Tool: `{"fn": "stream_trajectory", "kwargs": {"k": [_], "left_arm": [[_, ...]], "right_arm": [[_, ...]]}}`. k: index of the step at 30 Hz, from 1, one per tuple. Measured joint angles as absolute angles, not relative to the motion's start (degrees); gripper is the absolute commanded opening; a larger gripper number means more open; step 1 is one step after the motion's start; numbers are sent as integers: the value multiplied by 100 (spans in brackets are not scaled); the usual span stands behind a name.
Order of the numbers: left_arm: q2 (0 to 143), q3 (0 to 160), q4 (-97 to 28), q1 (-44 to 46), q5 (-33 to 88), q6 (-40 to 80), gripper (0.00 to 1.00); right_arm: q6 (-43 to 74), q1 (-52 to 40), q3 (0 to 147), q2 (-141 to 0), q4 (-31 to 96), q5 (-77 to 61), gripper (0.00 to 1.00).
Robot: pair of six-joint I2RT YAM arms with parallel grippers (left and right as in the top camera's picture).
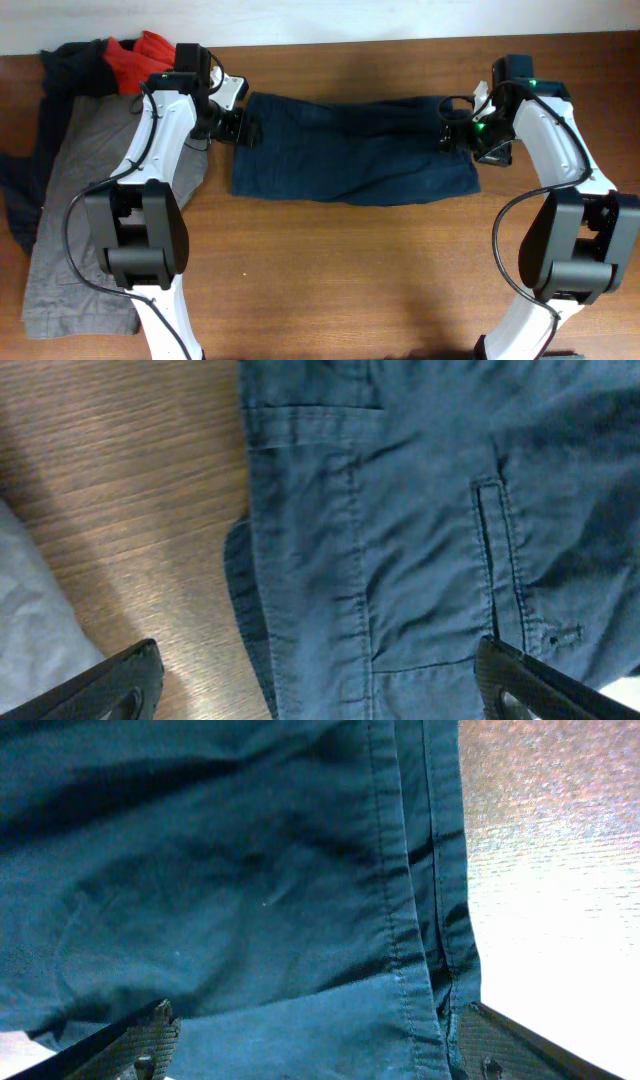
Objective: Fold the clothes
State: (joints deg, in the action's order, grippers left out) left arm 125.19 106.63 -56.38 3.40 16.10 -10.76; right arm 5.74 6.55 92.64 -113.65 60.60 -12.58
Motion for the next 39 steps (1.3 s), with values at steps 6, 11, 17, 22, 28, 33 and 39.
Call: {"fn": "stream_trajectory", "kwargs": {"k": [6, 11, 17, 22, 28, 33, 39], "left_arm": [[12654, 10654, -5636, 340, 2108, -1420, 99], [13078, 10645, -5627, 329, 2259, -1476, 94], [13343, 10641, -5513, 200, 2397, -1396, 93], [13362, 10549, -5275, 176, 2711, -1358, 34], [13378, 10191, -5118, 250, 2954, -1354, 0], [13378, 10178, -5122, 187, 3059, -1275, 1], [13229, 10106, -5273, -21, 3105, -1240, 1]], "right_arm": [[534, 655, 9253, -11365, 6062, -1260, 91], [537, 655, 9249, -11365, 6012, -1260, 91], [530, 655, 9244, -11365, 5999, -1260, 88], [508, 655, 9244, -11365, 5994, -1262, 70], [504, 655, 9242, -11365, 5964, -1315, 4], [499, 655, 9129, -11369, 5321, -1903, 4], [762, 655, 8412, -11664, 4362, -2353, 4]]}}
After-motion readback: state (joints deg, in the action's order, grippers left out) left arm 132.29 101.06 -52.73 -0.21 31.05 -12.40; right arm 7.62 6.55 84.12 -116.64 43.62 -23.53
